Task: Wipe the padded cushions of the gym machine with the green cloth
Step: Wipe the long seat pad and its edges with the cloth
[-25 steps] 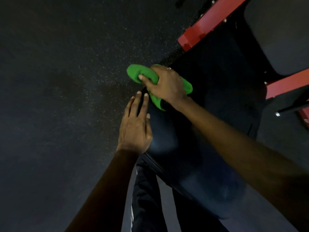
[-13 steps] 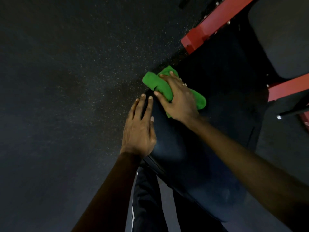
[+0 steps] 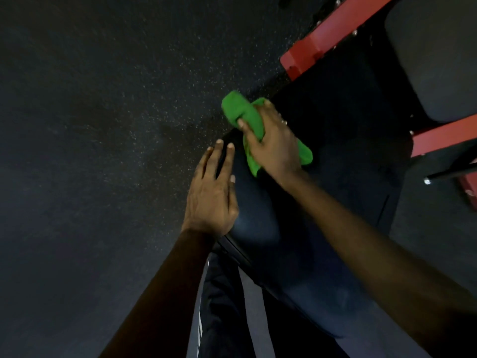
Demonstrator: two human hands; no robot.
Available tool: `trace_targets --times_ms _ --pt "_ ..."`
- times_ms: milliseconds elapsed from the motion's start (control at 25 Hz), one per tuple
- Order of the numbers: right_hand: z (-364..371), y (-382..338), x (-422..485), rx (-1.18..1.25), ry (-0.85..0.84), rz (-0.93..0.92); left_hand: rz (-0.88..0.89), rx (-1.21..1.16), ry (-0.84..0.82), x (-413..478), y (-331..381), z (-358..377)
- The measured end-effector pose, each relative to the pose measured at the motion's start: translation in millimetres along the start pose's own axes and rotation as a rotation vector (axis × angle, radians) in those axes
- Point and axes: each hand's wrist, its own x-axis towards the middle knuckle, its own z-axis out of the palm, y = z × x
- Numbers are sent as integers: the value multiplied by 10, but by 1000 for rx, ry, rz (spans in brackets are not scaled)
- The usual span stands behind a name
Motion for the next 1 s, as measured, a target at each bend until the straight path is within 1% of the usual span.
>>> trace_targets --times_ms 80,160,200,240,320,400,480,520,600,680,760,800,880,960,1000 --pt "-23 219 439 -26 17 194 -4 2 -5 -9 19 -5" --pt "-113 335 788 -26 13 321 0 6 6 0 10 1" --pt "-122 332 803 -10 15 328 2 7 7 -1 4 6" --pt "-115 280 689 -1 7 291 1 8 6 -1 -1 10" --pt "-108 138 175 24 5 195 1 11 16 2 -1 9" --pt "-139 73 -419 73 -17 152 6 22 10 2 -11 4" --pt "-115 139 -800 67 8 99 -1 47 -10 1 -5 -5" --pt "-118 221 -753 67 47 119 -8 63 -22 1 9 -9" --pt "-119 389 -387 83 131 240 -23 105 -45 7 51 -21" --pt "-122 507 13 104 155 347 -38 149 -69 5 93 -33" --pt "-164 574 231 116 165 430 -94 178 -104 2 160 -68" --pt "-191 557 214 125 166 439 -131 186 -108 34 210 -94" --pt "-212 428 -84 140 123 386 -157 216 -84 178 324 -140" --pt "-228 274 -531 185 17 309 -109 255 -85 373 393 -106" --pt "-228 216 -734 215 -23 275 -65 292 -113 458 400 -68"
